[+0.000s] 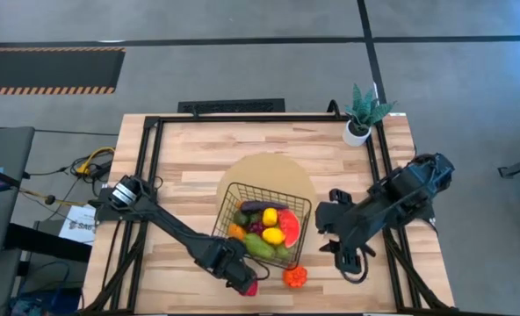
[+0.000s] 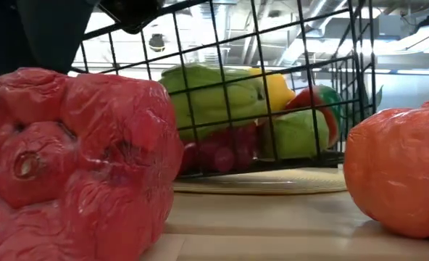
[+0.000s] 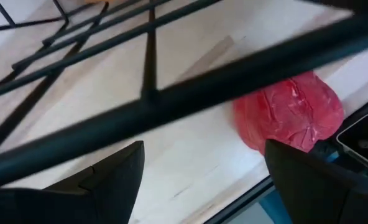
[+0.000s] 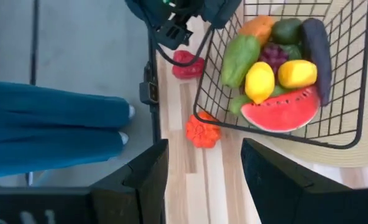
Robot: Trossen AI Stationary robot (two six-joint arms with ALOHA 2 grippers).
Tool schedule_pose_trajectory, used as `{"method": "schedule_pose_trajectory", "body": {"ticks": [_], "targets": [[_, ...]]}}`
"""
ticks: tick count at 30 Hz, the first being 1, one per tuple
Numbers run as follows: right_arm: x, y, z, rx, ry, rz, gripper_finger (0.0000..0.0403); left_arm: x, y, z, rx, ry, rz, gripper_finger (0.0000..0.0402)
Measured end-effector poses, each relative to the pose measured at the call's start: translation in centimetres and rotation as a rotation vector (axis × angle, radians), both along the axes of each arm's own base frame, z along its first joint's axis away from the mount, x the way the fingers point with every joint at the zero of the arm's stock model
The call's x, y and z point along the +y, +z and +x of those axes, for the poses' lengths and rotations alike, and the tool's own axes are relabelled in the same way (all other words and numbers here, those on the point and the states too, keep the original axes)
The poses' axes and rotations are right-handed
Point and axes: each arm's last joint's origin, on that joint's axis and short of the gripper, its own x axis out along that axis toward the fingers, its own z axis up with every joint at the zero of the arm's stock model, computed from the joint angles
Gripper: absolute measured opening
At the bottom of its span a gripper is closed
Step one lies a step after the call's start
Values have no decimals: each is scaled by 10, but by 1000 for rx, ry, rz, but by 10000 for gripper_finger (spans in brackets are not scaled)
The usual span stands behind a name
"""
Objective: Build produce basket
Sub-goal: Adjust the wire basket on the brown table mat
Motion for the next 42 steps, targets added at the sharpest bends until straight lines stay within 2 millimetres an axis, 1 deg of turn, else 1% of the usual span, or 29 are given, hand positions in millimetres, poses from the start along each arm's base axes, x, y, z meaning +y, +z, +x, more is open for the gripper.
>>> {"method": "schedule_pose_trajectory", "body": {"ticks": [4, 10, 13, 16, 18, 21, 24, 29, 34, 39, 42], "targets": [[-13, 12, -11, -35, -14, 25, 220, 11, 1, 8, -38, -21, 28, 316], [-25, 24, -26, -77, -25, 51, 220, 45, 2, 34, -147, -88, 64, 316], [-30, 29, -32, -104, -37, 49, 220, 66, 5, 48, -193, -104, 30, 316], [-31, 30, -33, -110, -42, 45, 220, 83, 7, 56, -214, -127, -8, 316], [-31, 30, -34, -115, -45, 39, 220, 91, 7, 59, -223, -151, -30, 316], [-29, 31, -37, -122, -38, 36, 220, 97, 7, 61, -230, -163, -31, 316], [-22, 25, -37, -103, -35, 23, 213, 99, 7, 62, -235, -167, -13, 316], [-4, 10, -40, -39, -84, 19, 182, 100, 8, 62, -242, -173, 5, 316], [18, -15, -58, 37, -178, 3, 133, 100, 8, 62, -244, -175, 14, 316], [35, -54, -83, 141, -346, -18, 78, 100, 8, 62, -247, -187, 20, 316], [44, -83, -99, 212, -467, -32, 58, 100, 8, 62, -249, -197, 26, 316]]}}
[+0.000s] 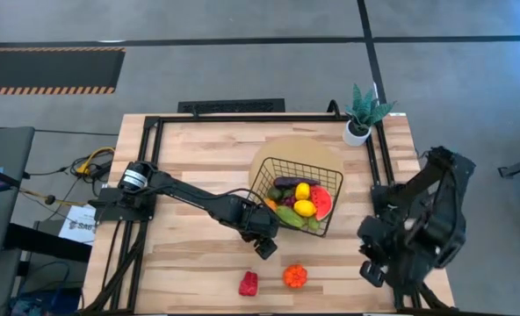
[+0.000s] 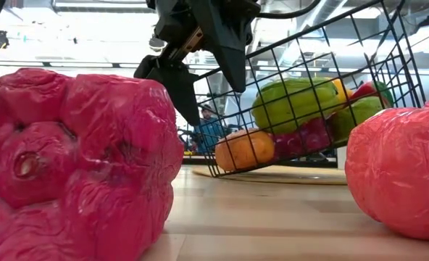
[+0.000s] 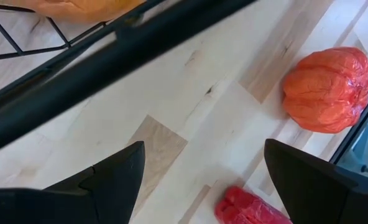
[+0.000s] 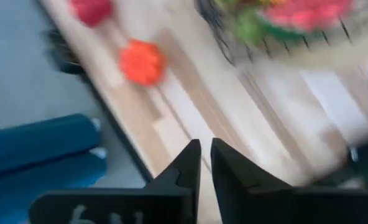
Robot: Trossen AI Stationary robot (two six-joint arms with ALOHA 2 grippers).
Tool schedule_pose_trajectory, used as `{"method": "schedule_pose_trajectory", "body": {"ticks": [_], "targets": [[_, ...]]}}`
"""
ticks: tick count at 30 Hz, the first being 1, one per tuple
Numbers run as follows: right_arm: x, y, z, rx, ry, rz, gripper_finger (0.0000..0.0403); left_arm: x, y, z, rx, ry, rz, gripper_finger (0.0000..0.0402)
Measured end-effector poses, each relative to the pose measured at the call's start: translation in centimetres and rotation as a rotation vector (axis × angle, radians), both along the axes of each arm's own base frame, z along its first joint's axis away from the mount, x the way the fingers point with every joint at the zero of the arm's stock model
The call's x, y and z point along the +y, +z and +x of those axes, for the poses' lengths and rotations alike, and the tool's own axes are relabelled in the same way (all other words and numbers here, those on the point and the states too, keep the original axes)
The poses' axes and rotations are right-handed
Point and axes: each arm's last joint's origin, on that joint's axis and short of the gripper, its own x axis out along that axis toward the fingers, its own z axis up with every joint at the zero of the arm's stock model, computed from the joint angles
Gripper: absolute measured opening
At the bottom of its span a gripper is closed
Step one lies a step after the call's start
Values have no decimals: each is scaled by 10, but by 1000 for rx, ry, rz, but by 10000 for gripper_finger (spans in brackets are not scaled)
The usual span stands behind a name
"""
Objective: Build produce basket
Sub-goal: Adjust the wire basket on the brown table mat
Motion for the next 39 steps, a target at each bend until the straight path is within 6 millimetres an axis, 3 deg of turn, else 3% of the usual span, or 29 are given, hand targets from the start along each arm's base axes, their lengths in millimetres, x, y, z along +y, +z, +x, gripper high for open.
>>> {"method": "schedule_pose_trajectory", "body": {"ticks": [9, 14, 19, 23, 31, 39], "targets": [[27, -78, -39, 101, -306, -1, 52, -1, 7, 2, -29, -58, 35, 316], [41, -122, -53, 101, -394, 99, 52, -1, 39, 10, -113, -88, 105, 316], [46, -153, -61, 94, -449, 178, 52, 0, 70, 10, -138, -119, 142, 316], [45, -165, -62, 92, -459, 203, 52, -4, 82, 4, -116, -112, 178, 316], [44, -169, -59, 8, -457, 172, 52, -24, 79, -11, -15, -75, 204, 316], [32, -184, -46, -64, -490, -68, 52, -38, 76, -21, 12, -50, 285, 316]]}}
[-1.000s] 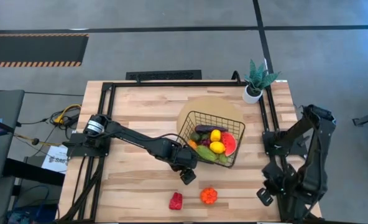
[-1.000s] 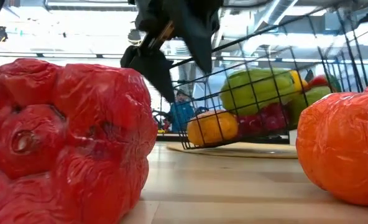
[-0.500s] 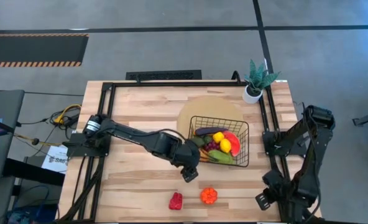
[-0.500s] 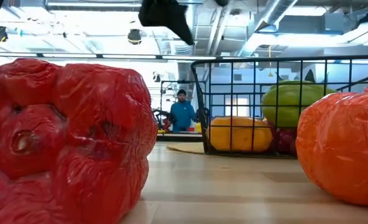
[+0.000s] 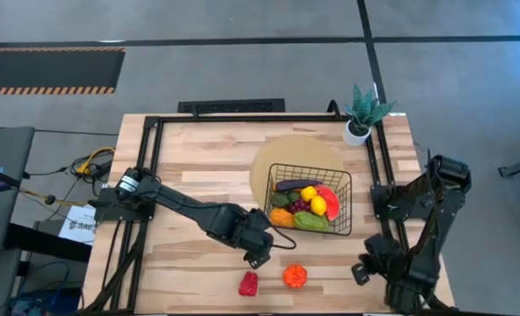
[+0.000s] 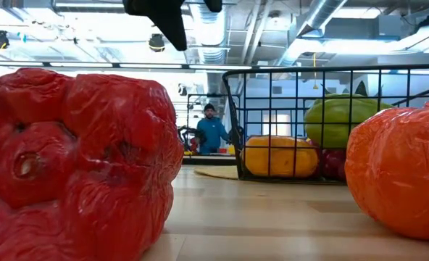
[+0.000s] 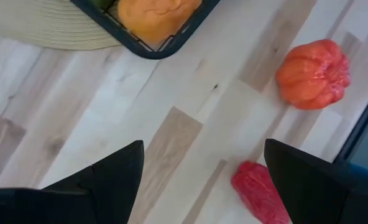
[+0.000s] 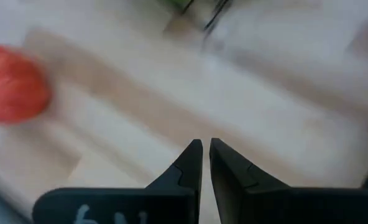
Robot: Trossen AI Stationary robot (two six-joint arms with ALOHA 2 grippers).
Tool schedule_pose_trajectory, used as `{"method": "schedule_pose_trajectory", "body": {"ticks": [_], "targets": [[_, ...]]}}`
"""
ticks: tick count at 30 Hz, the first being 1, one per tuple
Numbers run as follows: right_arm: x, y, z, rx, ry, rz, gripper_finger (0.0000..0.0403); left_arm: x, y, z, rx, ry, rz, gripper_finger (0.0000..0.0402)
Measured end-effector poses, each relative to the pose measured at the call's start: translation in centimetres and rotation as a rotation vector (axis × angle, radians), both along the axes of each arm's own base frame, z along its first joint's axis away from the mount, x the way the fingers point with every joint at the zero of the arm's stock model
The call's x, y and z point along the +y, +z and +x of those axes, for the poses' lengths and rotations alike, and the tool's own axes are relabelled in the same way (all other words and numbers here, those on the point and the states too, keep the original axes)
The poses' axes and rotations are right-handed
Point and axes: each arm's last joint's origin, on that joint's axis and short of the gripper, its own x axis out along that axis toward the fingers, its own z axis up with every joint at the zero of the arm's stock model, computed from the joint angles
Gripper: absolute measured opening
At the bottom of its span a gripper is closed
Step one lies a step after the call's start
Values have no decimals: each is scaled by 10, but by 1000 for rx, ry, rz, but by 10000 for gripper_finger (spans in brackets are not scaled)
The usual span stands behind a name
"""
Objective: Build produce basket
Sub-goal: Adjust the wire basket on the brown table mat
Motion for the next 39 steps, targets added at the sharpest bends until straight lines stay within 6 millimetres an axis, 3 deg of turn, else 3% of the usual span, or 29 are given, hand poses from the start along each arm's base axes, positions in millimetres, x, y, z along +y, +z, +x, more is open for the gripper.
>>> {"method": "schedule_pose_trajectory", "body": {"ticks": [6, 22, 39], "targets": [[-15, -6, 17, 45, -73, -120, 52, -1, 0, -1, 3, 7, 6, 316], [-44, -4, 59, 99, 25, -269, 52, -1, 0, -1, 1, 7, 13, 316], [-98, -3, 107, 302, 127, -378, 52, -1, -2, -7, 49, 1, 33, 316]]}}
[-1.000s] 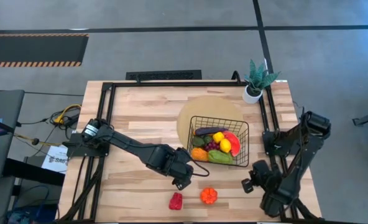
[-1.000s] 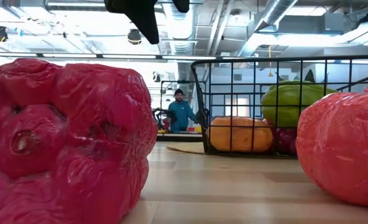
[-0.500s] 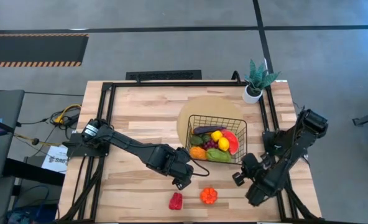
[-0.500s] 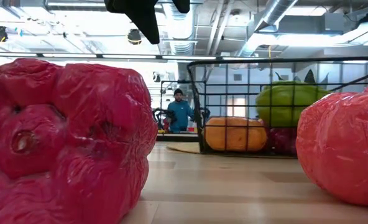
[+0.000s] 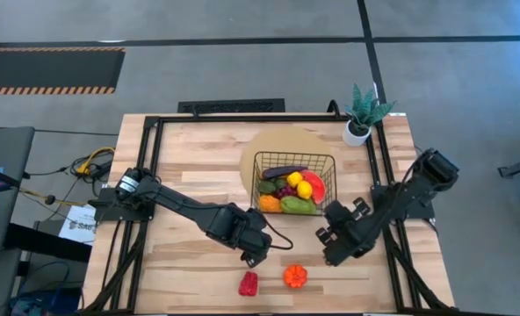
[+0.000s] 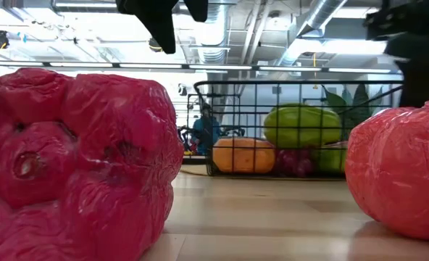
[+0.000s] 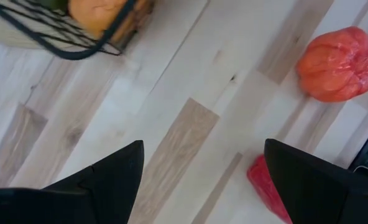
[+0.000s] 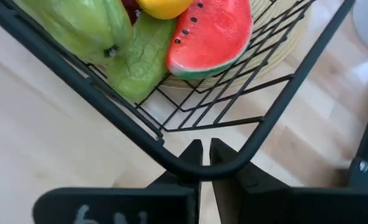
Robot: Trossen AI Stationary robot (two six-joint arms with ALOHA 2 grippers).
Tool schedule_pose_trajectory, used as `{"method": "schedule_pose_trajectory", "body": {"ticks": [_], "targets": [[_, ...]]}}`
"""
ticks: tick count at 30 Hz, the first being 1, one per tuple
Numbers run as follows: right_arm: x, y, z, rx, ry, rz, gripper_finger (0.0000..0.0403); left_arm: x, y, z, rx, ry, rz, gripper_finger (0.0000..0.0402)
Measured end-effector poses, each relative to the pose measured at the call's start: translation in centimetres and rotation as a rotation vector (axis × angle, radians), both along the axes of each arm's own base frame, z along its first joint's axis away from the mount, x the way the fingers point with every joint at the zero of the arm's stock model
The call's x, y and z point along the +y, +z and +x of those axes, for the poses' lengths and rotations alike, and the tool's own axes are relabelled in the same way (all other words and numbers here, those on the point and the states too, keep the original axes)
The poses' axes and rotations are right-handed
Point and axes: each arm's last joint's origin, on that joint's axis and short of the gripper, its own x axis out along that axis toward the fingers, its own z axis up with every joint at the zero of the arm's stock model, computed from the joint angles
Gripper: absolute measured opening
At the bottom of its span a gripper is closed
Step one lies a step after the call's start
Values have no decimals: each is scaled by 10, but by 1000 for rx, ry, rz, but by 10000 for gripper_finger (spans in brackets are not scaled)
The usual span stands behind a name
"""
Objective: Build produce basket
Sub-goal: Adjust the wire basket on the brown table mat, then put the red bell pepper into the wire basket
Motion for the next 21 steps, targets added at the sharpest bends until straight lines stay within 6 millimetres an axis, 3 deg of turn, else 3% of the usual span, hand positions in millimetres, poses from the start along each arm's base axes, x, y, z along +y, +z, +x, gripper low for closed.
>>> {"method": "schedule_pose_trajectory", "body": {"ticks": [5, 9, 15, 21], "targets": [[-13, 1, 9, 20, -16, -2, 46, -4, 0, -2, 1, -11, 0, 316], [-14, 13, 9, -23, -10, 102, 30, -10, 0, -5, 5, -40, 6, 316], [8, 52, -2, -124, 117, 427, 7, -26, -1, -18, 63, -196, 58, 316], [37, 78, -13, -312, 264, 678, 22, -51, -1, -25, 31, -371, 8, 316]]}}
